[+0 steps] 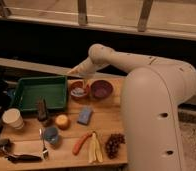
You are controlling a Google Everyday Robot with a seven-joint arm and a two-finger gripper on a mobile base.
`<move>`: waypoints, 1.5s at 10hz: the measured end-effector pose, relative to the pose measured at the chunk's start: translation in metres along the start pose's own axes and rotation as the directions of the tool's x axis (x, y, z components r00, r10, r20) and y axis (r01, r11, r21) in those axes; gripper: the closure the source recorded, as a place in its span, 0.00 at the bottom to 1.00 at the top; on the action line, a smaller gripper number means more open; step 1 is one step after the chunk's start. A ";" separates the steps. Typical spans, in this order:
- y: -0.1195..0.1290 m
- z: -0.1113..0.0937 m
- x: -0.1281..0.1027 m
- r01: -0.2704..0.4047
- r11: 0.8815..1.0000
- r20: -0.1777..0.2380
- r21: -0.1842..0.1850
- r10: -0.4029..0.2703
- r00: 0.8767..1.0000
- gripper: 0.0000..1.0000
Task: Place apple in purple bowl
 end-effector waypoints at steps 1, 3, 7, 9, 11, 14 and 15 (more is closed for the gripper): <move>0.000 0.003 0.005 0.012 1.000 -0.025 0.011 -0.012 1.000 0.27; -0.002 0.017 0.035 0.051 0.997 -0.096 0.057 -0.045 0.994 0.27; -0.021 0.033 0.089 0.094 0.985 -0.187 0.144 -0.066 0.980 0.27; -0.021 0.034 0.091 0.096 0.985 -0.190 0.147 -0.067 0.980 0.27; -0.022 0.034 0.090 0.095 0.985 -0.189 0.146 -0.066 0.980 0.27; -0.009 0.053 0.095 0.135 0.972 -0.267 0.193 -0.080 0.960 0.27; -0.009 0.062 0.100 0.141 0.969 -0.308 0.205 -0.073 0.949 0.27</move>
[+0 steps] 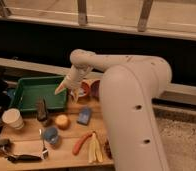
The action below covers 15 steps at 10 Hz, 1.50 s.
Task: Place apple in purple bowl
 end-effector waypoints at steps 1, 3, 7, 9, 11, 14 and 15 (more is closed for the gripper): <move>0.001 0.011 0.005 0.006 1.000 -0.037 0.014 -0.006 0.999 0.27; -0.005 0.033 0.013 0.007 0.999 -0.079 0.036 -0.004 0.997 0.27; -0.013 0.043 0.030 0.002 0.998 -0.106 0.062 0.005 0.994 0.27; -0.011 0.044 0.030 0.005 0.998 -0.106 0.061 0.002 0.994 0.27; -0.011 0.043 0.029 0.003 0.998 -0.105 0.061 0.003 0.994 0.27; -0.016 0.047 0.036 -0.008 0.998 -0.121 0.061 0.016 0.992 0.27; -0.019 0.048 0.039 -0.018 0.998 -0.124 0.061 0.025 0.992 0.27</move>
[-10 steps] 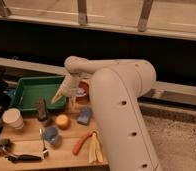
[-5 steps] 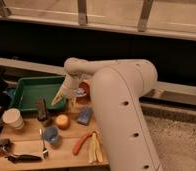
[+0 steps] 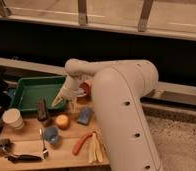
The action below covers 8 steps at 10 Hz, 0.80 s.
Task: Place apple in purple bowl
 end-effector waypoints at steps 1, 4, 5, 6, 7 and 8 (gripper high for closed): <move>-0.003 0.001 0.002 -0.006 1.000 -0.002 -0.001 0.006 1.000 0.27; -0.006 0.014 0.010 -0.017 1.000 -0.031 -0.002 0.017 0.999 0.27; -0.007 0.020 0.011 -0.020 1.000 -0.046 0.001 0.020 0.999 0.27; -0.007 0.030 0.012 -0.020 1.000 -0.069 0.007 0.020 0.997 0.27; -0.009 0.039 0.013 -0.022 1.000 -0.089 0.011 0.023 0.996 0.27; -0.012 0.046 0.014 -0.026 1.000 -0.109 0.016 0.028 0.994 0.27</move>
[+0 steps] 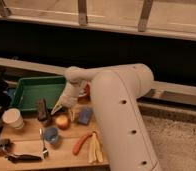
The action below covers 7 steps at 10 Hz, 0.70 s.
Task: Place apple in purple bowl
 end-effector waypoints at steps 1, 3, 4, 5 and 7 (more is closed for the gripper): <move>-0.002 0.005 0.000 -0.005 1.000 -0.016 0.002 0.005 1.000 0.27; -0.005 0.017 0.000 -0.015 1.000 -0.043 0.010 0.016 0.999 0.27; -0.006 0.022 -0.001 -0.021 1.000 -0.052 0.016 0.022 0.998 0.27; -0.008 0.027 -0.002 -0.034 0.999 -0.058 0.026 0.036 0.998 0.30; -0.008 0.030 -0.004 -0.046 0.998 -0.050 0.036 0.048 0.998 0.47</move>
